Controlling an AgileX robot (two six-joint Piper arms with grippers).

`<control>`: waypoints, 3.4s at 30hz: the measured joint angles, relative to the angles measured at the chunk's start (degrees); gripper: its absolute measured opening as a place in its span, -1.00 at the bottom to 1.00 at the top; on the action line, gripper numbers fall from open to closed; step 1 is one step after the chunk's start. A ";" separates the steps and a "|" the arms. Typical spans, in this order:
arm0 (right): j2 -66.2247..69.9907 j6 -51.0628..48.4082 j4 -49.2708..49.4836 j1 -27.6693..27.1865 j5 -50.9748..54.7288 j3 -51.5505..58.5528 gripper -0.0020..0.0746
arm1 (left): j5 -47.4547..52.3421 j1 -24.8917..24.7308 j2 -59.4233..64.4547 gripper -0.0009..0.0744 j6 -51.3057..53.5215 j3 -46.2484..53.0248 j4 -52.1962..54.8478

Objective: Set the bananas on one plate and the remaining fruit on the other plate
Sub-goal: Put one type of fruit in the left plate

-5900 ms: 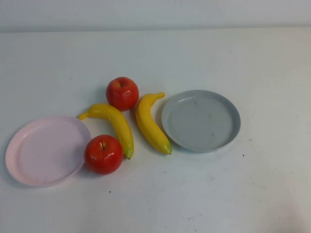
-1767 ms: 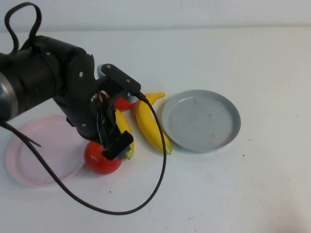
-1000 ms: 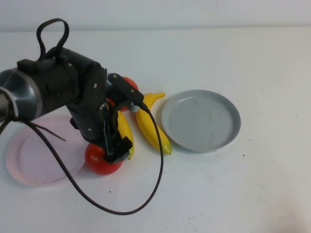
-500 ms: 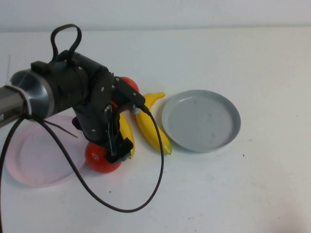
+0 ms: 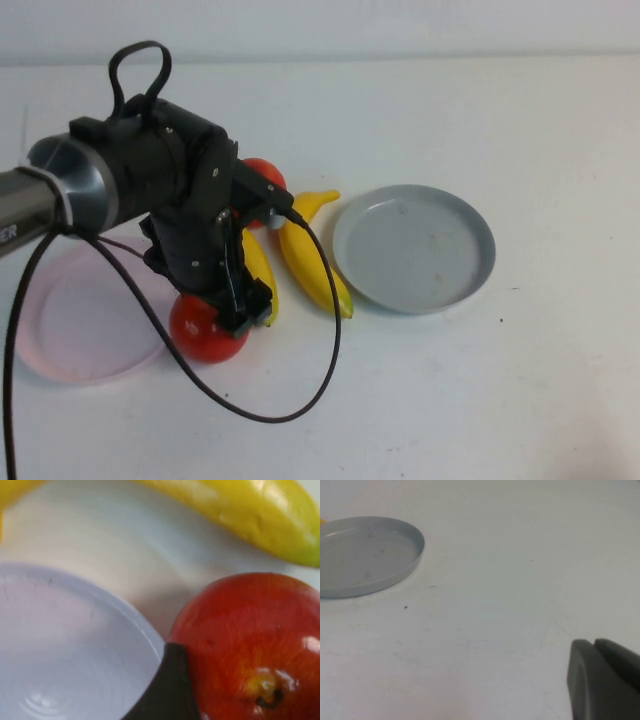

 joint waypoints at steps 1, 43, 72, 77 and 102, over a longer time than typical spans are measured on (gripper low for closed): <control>0.00 0.00 0.00 0.00 0.00 0.00 -0.99 | 2.23 0.00 0.11 0.59 -0.34 -1.09 -0.48; 0.00 0.00 0.00 0.00 0.00 0.00 -0.99 | 0.37 27.08 -4.48 0.80 -3.70 2.76 -4.28; 0.00 0.00 0.00 0.00 0.00 0.00 -0.99 | 1.31 26.86 -8.20 0.80 -7.79 -0.75 -9.33; 0.00 0.00 0.00 0.00 0.00 0.00 -0.99 | 1.18 26.81 -6.73 0.80 -6.74 -1.12 -9.41; 0.00 0.00 0.00 0.00 0.00 0.00 -0.99 | 11.69 26.69 -1.33 0.80 -4.72 -4.20 -20.13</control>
